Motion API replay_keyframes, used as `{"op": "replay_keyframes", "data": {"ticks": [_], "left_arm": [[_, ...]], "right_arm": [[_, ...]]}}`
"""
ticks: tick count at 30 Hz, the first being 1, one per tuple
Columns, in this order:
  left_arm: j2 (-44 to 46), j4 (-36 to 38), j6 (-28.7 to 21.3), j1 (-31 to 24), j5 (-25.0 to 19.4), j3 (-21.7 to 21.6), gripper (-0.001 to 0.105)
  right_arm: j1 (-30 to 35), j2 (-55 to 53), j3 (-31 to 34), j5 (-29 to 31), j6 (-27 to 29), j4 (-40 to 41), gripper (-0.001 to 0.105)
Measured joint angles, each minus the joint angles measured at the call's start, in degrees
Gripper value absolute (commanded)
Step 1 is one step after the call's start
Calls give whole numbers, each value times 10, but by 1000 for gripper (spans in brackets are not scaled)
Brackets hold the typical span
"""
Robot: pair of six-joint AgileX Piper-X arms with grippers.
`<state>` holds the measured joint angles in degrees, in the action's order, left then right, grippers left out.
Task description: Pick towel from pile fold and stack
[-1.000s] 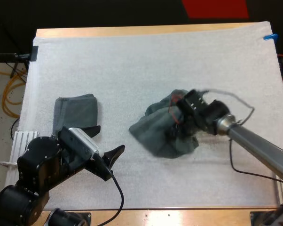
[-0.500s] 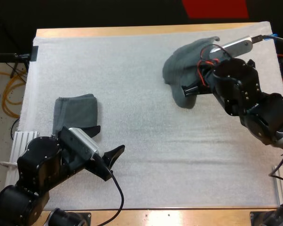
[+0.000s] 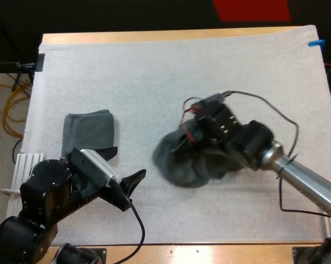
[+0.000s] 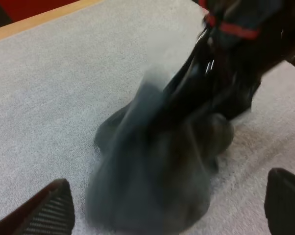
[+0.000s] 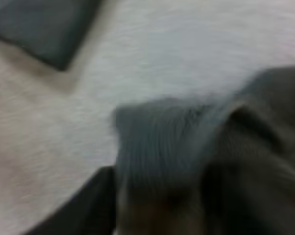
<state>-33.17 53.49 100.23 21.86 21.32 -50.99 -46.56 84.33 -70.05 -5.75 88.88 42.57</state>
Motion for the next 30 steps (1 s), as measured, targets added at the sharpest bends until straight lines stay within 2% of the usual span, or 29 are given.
{"op": "replay_keyframes", "data": {"ticks": [4,8,13,17,22,26,30], "left_arm": [[0,0,0,0,0,0,76],[0,0,0,0,0,0,76],[0,0,0,0,0,0,76],[0,0,-18,0,0,0,76],[0,0,-25,0,0,0,76],[0,0,-25,0,0,0,76],[0,0,-25,0,0,0,76]], "right_arm": [[-18,-5,-6,13,24,-4,91],[-9,-12,-6,80,49,29,86],[49,-12,-4,91,64,108,82],[116,-12,17,94,73,126,82],[182,-12,71,51,73,128,82],[190,-13,130,32,61,128,82],[190,-7,186,-25,27,90,82]]}}
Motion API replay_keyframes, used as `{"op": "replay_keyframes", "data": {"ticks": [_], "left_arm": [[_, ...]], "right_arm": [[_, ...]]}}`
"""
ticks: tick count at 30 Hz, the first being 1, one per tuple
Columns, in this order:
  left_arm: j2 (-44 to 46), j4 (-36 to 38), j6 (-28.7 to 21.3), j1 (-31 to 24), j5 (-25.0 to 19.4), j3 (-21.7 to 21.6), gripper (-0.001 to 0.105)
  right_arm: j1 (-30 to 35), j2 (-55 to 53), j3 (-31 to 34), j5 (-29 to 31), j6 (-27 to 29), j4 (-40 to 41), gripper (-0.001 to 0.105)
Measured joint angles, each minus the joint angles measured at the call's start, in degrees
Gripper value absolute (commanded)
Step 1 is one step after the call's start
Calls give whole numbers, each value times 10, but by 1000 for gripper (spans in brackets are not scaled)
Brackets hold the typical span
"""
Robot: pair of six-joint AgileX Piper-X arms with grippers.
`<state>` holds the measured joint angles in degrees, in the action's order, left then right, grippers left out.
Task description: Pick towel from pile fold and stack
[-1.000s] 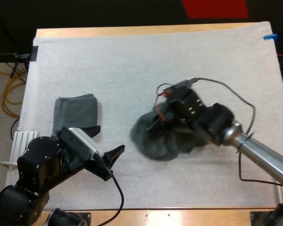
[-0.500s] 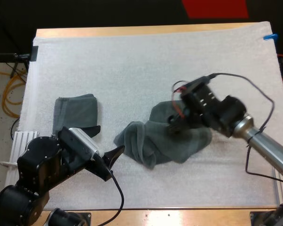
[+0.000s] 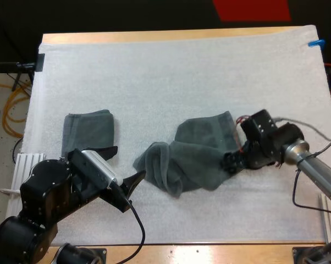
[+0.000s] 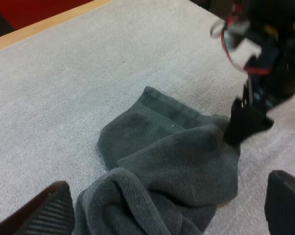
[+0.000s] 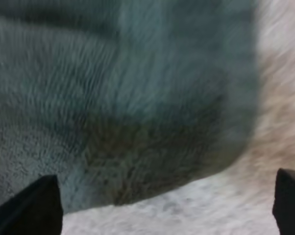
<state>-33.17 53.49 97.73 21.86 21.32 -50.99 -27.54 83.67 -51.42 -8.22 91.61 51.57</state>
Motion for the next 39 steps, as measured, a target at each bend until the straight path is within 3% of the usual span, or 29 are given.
{"op": "replay_keyframes", "data": {"ticks": [4,7,9,10,11,12,19,27,33,39], "left_arm": [[0,0,0,0,0,0,76],[0,0,0,0,0,0,76],[0,0,0,0,0,0,76],[0,0,0,0,0,0,76],[0,0,0,0,0,0,76],[0,0,0,0,0,0,76],[0,0,0,0,0,0,76],[0,0,0,0,0,0,76],[0,0,0,0,0,0,76],[0,0,0,0,1,0,76]], "right_arm": [[0,33,20,-1,-40,-47,73],[0,61,20,-1,-70,-92,52],[0,75,20,-1,-93,-115,26],[0,81,20,-1,-100,-121,18],[0,86,20,-1,-102,-124,3],[0,87,20,-1,-104,-125,0],[0,23,-25,54,-63,-126,1],[0,-111,-174,179,21,-128,1],[0,-161,-257,199,40,-107,1],[0,-178,-270,200,40,-34,1]]}}
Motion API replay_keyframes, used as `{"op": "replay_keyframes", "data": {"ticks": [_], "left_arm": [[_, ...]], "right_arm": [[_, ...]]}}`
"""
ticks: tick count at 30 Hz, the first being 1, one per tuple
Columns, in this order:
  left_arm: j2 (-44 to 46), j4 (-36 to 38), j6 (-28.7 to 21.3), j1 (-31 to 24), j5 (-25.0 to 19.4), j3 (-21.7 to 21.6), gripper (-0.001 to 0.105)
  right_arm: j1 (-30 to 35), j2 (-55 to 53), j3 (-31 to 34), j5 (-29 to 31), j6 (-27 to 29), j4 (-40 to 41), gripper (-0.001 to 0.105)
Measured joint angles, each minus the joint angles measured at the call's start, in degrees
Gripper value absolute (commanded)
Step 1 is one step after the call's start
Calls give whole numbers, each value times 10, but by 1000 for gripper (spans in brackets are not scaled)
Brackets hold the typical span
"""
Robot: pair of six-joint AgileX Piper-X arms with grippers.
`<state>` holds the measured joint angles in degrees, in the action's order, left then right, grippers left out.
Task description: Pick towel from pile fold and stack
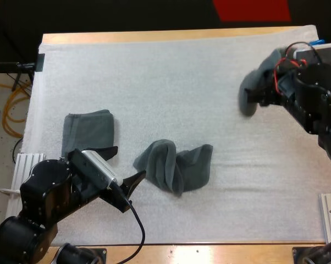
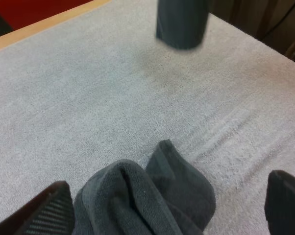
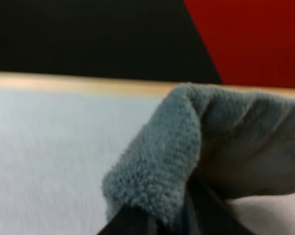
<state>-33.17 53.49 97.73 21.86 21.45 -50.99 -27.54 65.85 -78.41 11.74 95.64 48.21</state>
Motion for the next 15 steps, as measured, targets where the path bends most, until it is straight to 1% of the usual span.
{"op": "replay_keyframes", "data": {"ticks": [5,8,12,15], "left_arm": [[0,0,0,0,0,0,76],[0,0,0,0,0,0,76],[-2,0,0,0,2,0,76],[-9,0,0,0,2,0,76]], "right_arm": [[0,-4,0,-2,-2,71,1],[0,-3,9,-2,-4,82,1],[27,20,29,-2,-4,57,1],[72,79,31,-2,-4,-6,1]]}}
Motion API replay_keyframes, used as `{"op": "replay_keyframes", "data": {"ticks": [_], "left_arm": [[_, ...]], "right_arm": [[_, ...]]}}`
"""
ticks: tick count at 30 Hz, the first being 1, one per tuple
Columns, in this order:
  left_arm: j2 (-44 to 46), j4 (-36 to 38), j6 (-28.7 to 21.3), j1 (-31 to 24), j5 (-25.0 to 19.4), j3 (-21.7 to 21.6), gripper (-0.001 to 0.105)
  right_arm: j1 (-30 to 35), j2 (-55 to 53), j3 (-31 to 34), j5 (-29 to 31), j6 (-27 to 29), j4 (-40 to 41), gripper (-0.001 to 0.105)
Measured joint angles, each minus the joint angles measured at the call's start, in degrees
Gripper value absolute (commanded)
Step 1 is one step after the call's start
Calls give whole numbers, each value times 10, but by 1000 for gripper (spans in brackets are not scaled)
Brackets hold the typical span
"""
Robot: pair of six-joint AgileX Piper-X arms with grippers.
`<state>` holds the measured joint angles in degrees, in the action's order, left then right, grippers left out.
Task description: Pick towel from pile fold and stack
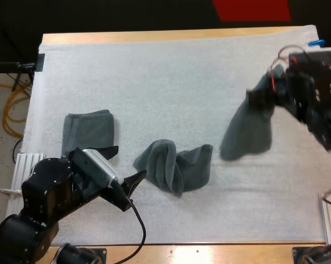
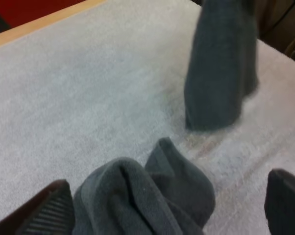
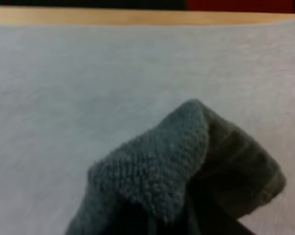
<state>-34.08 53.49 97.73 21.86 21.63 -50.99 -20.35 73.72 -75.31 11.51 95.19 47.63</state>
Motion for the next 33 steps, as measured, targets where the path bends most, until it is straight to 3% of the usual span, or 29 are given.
{"op": "replay_keyframes", "data": {"ticks": [8,14,19,22,25,27,29,33], "left_arm": [[-12,0,0,0,0,0,76],[-17,0,0,0,0,0,76],[-24,0,0,0,0,0,76],[-32,0,0,0,0,0,76],[-38,0,0,0,0,0,76],[-41,0,0,0,0,0,76],[-40,0,0,0,0,0,76],[-40,0,0,0,0,0,76]], "right_arm": [[105,166,-37,-9,0,-176,1],[125,219,-97,50,2,-226,1],[128,220,-121,59,5,-240,2],[128,220,-121,55,5,-224,13],[128,220,-121,22,5,-191,45],[128,220,-121,-10,5,-170,72],[128,220,-121,-22,5,-154,84],[128,208,-121,-28,5,-113,78]]}}
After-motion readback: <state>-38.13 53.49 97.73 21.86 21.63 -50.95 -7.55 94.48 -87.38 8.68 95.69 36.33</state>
